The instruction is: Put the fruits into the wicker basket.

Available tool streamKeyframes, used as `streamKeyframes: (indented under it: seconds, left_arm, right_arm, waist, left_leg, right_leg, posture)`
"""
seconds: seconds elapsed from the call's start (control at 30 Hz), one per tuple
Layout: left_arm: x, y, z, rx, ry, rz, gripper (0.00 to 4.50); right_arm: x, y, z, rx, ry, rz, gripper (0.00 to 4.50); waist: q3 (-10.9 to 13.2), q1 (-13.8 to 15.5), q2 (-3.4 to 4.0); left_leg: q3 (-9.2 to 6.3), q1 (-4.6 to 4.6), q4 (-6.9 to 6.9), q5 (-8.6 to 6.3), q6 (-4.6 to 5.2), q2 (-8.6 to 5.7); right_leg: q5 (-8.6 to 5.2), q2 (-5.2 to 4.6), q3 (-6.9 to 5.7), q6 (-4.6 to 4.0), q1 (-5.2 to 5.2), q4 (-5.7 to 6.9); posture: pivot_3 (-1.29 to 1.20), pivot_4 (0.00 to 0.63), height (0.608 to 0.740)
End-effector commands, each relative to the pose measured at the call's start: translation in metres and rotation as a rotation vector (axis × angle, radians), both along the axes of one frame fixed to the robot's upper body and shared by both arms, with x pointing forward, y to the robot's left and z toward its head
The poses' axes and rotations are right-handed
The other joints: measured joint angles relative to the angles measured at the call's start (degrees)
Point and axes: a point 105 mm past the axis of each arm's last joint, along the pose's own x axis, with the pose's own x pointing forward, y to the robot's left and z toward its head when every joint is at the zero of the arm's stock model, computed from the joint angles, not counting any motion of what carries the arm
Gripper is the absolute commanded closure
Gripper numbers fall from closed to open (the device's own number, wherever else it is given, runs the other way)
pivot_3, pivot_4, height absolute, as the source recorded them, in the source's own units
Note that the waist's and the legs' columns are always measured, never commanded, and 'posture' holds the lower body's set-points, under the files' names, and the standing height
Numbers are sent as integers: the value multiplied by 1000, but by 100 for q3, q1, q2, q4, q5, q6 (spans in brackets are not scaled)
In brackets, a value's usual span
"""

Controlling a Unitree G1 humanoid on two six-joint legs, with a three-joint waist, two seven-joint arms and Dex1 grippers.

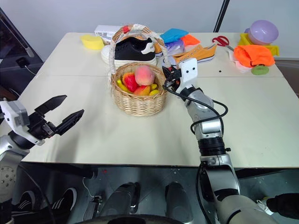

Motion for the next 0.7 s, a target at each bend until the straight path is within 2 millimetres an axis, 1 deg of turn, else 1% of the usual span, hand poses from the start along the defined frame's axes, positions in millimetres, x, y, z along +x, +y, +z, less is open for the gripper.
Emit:
streamKeyframes:
  seconds: [0.03,0.13,0.23,0.3,0.37,0.47,0.5,0.63,0.7]
  left_arm:
    - [1,-5,9,-1,-46,-30,0]
    - [5,-9,10,-6,-50,-51,0]
    - [10,-18,13,-13,-58,-87,0]
    - [13,-22,14,-22,-58,-110,0]
    - [17,-31,14,-30,-55,-151,0]
    - [27,-51,11,-37,-39,-233,0]
    - [29,-54,9,-40,-35,-250,0]
    - [47,-89,7,-36,-39,-392,0]
    - [55,-103,7,-23,-42,-453,0]
  right_arm:
    - [-10,-6,27,31,-108,4,4500]
    - [-14,-15,32,35,-128,0,4500]
    - [-26,-45,44,46,-179,-31,4500]
    - [-32,-66,48,36,-199,-82,4500]
    - [-41,-94,52,39,-211,-146,4500]
    - [-59,-139,59,13,-237,-257,4500]
    - [-64,-147,61,17,-241,-282,4500]
    - [-93,-197,62,-37,-265,-460,4500]
    - [-105,-216,60,-57,-266,-543,4500]
  waist:
    - [0,5,0]
    - [0,7,0]
    - [0,42,0]
    - [0,50,0]
    - [1,51,0]
    - [2,64,2]
    - [1,49,2]
    - [2,45,6]
    - [2,18,6]
  left_leg:
    - [0,0,0,0,0,0]
    - [0,-1,1,0,0,-1]
    - [-2,-3,1,0,0,-1]
    - [-1,-4,2,-1,2,-5]
    - [-1,-4,3,-2,3,-5]
    - [-1,-3,1,-2,3,-4]
    - [-1,-4,2,-2,4,-4]
    - [5,-2,4,-3,6,-4]
    - [9,-2,6,-3,6,-4]
  right_leg:
    - [0,0,0,0,0,0]
    - [0,0,0,0,0,-1]
    - [0,0,-2,0,1,-2]
    - [0,-5,-2,0,3,-6]
    - [0,-5,-2,1,5,-8]
    - [0,-3,-4,1,6,-6]
    - [0,-3,-5,1,8,-8]
    - [0,0,-5,1,11,-7]
    - [0,0,-4,1,12,-6]
  posture:
    - [0,150,740]
    - [0,150,740]
    - [0,150,740]
    - [0,150,740]
    - [0,150,740]
    - [0,150,740]
    - [0,150,740]
    - [0,150,740]
    - [0,150,740]
